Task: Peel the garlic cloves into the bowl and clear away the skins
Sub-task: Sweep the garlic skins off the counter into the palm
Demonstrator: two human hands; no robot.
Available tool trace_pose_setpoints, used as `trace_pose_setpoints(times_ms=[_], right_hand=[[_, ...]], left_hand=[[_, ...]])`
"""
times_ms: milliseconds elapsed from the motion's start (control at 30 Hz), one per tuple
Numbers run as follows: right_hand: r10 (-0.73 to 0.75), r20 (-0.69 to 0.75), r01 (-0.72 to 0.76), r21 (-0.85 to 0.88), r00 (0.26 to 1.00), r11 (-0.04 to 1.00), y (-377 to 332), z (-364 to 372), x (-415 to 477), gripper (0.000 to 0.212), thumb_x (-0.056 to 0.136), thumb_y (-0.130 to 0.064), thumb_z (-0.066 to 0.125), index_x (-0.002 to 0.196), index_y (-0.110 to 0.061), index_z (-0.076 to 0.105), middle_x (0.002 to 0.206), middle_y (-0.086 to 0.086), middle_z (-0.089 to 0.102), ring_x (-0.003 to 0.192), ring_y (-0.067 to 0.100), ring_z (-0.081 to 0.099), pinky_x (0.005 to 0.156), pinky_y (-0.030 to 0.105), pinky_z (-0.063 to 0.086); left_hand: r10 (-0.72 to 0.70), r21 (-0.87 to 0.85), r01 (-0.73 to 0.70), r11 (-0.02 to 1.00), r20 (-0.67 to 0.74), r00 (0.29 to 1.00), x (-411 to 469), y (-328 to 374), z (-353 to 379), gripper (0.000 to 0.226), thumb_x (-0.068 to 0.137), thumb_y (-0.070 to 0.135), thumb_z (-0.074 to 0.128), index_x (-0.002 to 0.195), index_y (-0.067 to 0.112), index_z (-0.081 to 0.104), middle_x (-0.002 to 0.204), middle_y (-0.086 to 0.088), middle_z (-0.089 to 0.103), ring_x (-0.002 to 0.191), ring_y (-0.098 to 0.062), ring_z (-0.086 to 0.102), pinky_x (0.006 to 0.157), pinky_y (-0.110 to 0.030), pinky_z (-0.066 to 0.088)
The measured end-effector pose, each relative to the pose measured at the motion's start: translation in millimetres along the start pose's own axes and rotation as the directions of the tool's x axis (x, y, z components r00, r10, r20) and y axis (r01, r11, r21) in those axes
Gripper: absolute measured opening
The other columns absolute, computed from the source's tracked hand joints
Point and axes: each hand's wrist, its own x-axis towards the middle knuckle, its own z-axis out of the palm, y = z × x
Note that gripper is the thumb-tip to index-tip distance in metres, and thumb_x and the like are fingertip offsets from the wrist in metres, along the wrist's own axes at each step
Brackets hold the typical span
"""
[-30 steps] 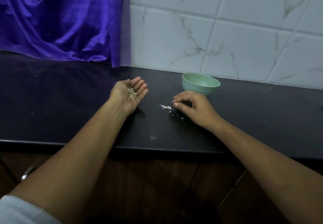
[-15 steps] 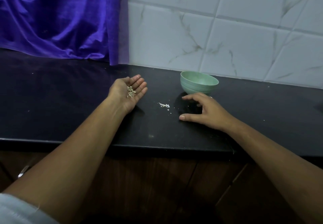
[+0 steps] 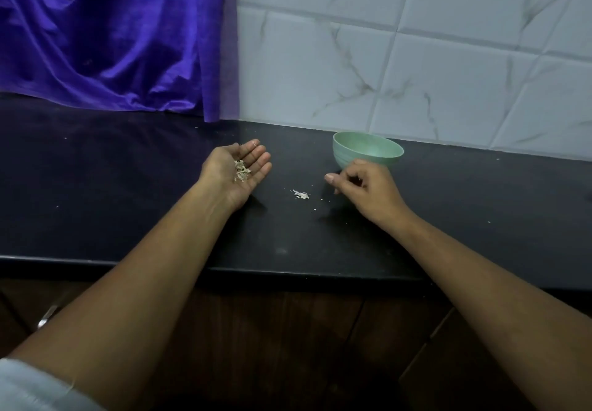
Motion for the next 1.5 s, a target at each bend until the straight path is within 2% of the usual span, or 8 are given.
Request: trace_pose_setpoints(times_ms=[233,367,500,633,867,1000,1267,1500], right_hand=[[0.228,0.006,-0.227,0.138,0.974,0.964,-3,-22,-22,0.051,0.111,-0.044,0.037,0.099,-0.021,0.081,0.079,-0.021,0.071,0.072,0.001,0.059,0.072,0.018,0.046],[0.073,0.108,-0.049,-0.212,0.992,0.976,10,-34,-35,0.033,0.109,-0.033,0.049,0.124,-0.016,0.073,0.120,-0.004,0.071,0.113,0.011,0.063,0.104,0.040,0.047],[0.149,0.333,0.029,-0.475,0.931,0.879,3,-36,-41,0.079,0.102,-0.069,0.023,0.149,-0.012,0.052,0.151,0.007,0.053,0.142,0.027,0.045,0.119,0.045,0.034],[0.298,0.522,0.002,-0.498,0.799,0.867,-20,-29,-39,0.089,0.097,-0.071,0.021,0.166,-0.015,0.014,0.174,0.002,0.005,0.160,0.016,0.002,0.129,0.037,0.004],[0.209,0.585,0.080,-0.429,0.784,0.900,-39,5,-21,0.082,0.098,-0.075,0.026,0.166,-0.032,0.010,0.174,-0.004,0.003,0.159,0.012,-0.002,0.129,0.044,0.000],[0.094,0.441,0.003,-0.214,0.893,0.977,-24,-2,-18,0.087,0.093,-0.062,0.062,0.163,-0.021,0.028,0.169,-0.004,0.027,0.154,0.007,0.021,0.122,0.021,0.015],[0.058,0.278,0.021,-0.272,0.959,0.962,-7,11,13,0.069,0.074,-0.083,0.065,0.116,-0.029,0.071,0.107,-0.010,0.066,0.099,0.008,0.061,0.091,0.034,0.052],[-0.013,0.264,0.027,-0.049,0.964,0.998,-9,21,24,0.024,0.098,-0.027,0.069,0.121,-0.021,0.074,0.108,-0.006,0.070,0.093,0.018,0.067,0.086,0.034,0.054]], left_hand=[[0.000,0.002,0.000,1.000,0.012,1.000,0,-1,0,0.043,0.113,0.022,0.031,0.096,0.006,0.067,0.094,-0.008,0.069,0.089,-0.021,0.068,0.079,-0.035,0.057],[-0.006,0.009,0.006,1.000,0.012,1.000,1,-2,0,0.043,0.112,0.022,0.031,0.097,0.006,0.068,0.095,-0.008,0.069,0.090,-0.022,0.068,0.076,-0.035,0.057],[-0.008,0.016,0.008,1.000,0.011,1.000,2,-2,1,0.043,0.112,0.022,0.032,0.097,0.006,0.068,0.096,-0.008,0.070,0.091,-0.022,0.069,0.075,-0.035,0.057],[-0.008,0.017,0.008,1.000,0.012,1.000,2,-3,2,0.043,0.113,0.022,0.031,0.097,0.006,0.068,0.096,-0.008,0.070,0.090,-0.021,0.069,0.075,-0.035,0.057],[0.000,0.012,0.000,1.000,0.006,1.000,-1,-3,2,0.044,0.112,0.021,0.031,0.096,0.006,0.068,0.095,-0.008,0.070,0.090,-0.021,0.069,0.077,-0.034,0.057],[-0.002,0.014,0.002,1.000,0.005,1.000,-1,-2,0,0.044,0.113,0.021,0.031,0.097,0.006,0.069,0.095,-0.008,0.070,0.090,-0.022,0.069,0.077,-0.035,0.057],[0.001,0.026,-0.001,1.000,-0.003,1.000,-1,-3,1,0.043,0.112,0.022,0.032,0.097,0.006,0.069,0.093,-0.008,0.071,0.088,-0.022,0.070,0.075,-0.035,0.057],[0.001,0.019,-0.001,1.000,-0.015,1.000,1,-3,-1,0.043,0.112,0.021,0.033,0.096,0.005,0.069,0.090,-0.008,0.072,0.086,-0.022,0.070,0.073,-0.035,0.057]])
